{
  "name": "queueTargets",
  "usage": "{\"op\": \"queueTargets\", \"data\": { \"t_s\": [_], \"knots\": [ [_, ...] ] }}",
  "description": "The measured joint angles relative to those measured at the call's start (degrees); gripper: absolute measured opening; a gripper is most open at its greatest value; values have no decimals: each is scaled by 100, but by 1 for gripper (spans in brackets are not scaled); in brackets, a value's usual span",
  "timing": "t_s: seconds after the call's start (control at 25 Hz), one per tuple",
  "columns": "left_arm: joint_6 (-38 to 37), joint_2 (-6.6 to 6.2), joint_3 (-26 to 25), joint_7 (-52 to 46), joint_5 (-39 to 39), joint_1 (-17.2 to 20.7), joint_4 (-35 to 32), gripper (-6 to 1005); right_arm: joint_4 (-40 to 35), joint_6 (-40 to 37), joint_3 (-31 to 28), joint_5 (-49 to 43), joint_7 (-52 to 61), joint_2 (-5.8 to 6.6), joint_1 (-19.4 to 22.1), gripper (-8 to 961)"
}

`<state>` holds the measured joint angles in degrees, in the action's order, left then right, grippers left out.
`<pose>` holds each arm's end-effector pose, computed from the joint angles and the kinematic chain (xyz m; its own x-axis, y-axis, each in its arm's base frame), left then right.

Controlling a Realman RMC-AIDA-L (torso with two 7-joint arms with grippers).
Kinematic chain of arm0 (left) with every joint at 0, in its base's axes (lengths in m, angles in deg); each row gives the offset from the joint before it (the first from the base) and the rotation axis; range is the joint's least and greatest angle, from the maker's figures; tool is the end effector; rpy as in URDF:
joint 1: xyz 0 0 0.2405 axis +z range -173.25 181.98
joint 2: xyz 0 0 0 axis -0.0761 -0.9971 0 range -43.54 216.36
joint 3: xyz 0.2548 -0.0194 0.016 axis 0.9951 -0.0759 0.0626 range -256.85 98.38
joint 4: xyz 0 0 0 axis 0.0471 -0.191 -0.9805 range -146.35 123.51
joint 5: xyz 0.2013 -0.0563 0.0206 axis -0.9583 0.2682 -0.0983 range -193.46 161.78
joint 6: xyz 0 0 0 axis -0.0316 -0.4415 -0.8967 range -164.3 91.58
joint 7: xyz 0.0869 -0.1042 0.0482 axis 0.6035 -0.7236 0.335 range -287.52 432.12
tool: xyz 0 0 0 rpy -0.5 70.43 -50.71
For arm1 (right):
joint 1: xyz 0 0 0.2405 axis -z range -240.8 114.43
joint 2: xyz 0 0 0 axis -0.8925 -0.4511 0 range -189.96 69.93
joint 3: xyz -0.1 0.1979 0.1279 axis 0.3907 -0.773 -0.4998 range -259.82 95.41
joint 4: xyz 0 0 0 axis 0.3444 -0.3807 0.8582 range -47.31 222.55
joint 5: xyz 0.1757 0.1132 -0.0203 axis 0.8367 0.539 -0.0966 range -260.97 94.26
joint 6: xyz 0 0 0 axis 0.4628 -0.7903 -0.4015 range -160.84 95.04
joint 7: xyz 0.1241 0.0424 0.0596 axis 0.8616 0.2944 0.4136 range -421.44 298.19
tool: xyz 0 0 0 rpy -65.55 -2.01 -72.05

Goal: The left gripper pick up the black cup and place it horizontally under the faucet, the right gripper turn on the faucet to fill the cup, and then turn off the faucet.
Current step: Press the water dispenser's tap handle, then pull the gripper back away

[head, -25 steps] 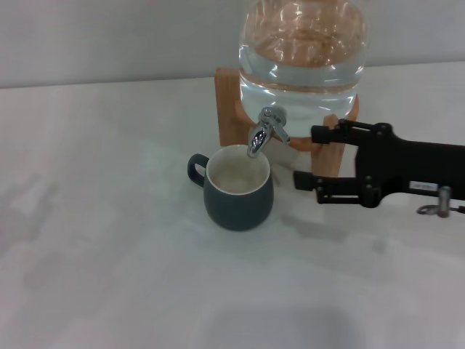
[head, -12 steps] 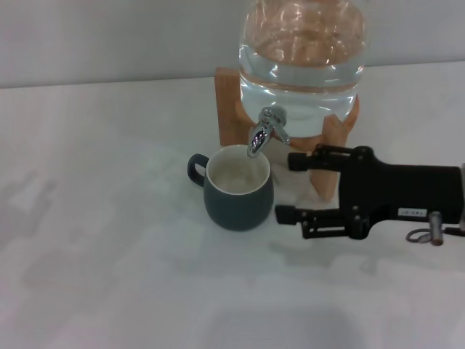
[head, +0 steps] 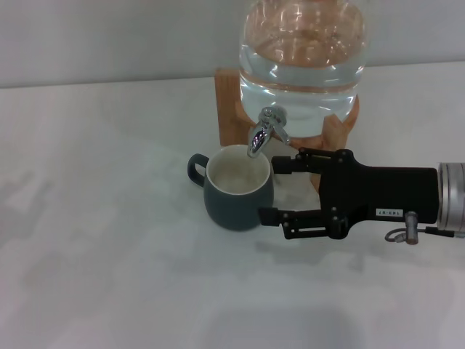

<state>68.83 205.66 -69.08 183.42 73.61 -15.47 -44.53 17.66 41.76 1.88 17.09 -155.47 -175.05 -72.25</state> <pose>-0.3081 0.2740 0.1031 0.3896 -0.1191 0.9132 0.6665 -0.6479 -0.3689 0.1975 0.2892 0.0057 0.8082 -0.1326 -0.5738 -0.2937 -0.9352 -0.1976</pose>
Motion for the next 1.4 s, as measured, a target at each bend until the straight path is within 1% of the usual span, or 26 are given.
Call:
{"op": "queueTargets", "data": {
  "t_s": [0.32, 0.6, 1.4],
  "knots": [
    [93, -3, 13, -19, -36, 0, -12, 411, 149, -161, 0, 18, -2, -1, -42, 839],
    [130, 12, 12, -20, -6, 102, -135, 411, 154, -206, -8, 96, -2, -1, -52, 838],
    [192, 1, 13, -20, -6, 112, -135, 411, 167, -503, 109, 285, -39, -9, -69, 838]
  ]
}}
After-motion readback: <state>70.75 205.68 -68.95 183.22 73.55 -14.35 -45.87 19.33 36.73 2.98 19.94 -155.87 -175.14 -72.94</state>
